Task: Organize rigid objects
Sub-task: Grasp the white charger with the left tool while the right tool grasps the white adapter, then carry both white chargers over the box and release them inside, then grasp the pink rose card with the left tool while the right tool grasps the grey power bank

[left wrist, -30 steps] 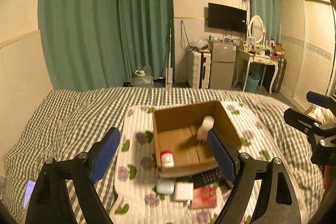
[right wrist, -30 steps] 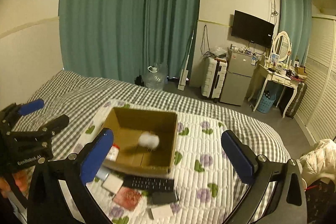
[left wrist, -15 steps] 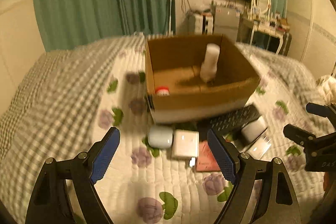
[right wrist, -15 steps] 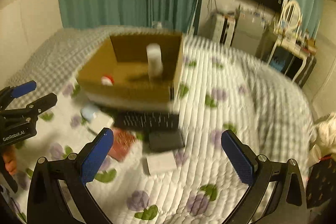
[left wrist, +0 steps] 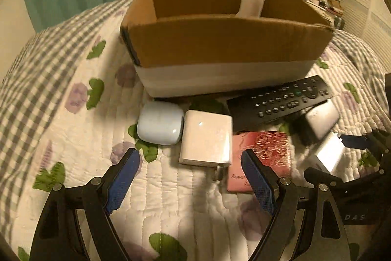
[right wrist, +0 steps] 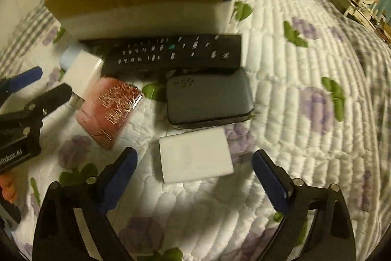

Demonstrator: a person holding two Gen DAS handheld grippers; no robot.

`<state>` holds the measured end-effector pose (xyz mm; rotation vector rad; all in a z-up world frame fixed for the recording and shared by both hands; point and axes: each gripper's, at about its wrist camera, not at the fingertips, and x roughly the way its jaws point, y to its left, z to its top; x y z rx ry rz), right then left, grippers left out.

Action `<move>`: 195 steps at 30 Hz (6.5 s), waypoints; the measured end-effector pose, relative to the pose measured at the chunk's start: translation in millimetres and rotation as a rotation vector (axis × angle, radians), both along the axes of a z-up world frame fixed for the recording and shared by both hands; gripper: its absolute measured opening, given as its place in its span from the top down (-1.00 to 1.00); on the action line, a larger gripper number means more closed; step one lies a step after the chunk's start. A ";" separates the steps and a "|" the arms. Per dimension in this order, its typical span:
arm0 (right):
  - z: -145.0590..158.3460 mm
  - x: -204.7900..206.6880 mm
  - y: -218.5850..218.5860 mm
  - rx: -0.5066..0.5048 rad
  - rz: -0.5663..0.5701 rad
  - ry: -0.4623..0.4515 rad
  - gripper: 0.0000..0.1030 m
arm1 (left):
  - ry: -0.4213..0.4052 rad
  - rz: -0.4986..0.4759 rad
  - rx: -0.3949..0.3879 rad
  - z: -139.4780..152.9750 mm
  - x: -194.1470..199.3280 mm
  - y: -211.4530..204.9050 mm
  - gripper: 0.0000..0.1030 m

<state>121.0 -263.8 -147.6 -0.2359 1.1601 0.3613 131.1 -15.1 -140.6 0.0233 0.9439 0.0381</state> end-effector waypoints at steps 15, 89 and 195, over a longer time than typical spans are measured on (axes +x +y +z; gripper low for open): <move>22.5 -1.4 -8.0 -0.001 -0.013 -0.068 -0.37 | 0.035 0.023 -0.043 -25.2 23.7 2.3 -0.65; 140.2 119.3 50.0 0.116 -0.006 -0.347 -0.37 | -0.085 -0.071 -0.018 69.4 141.3 8.8 -0.04; 39.8 3.5 -20.1 0.001 0.076 -0.198 -0.31 | 0.075 -0.108 -0.049 -10.2 -6.7 -43.0 -0.38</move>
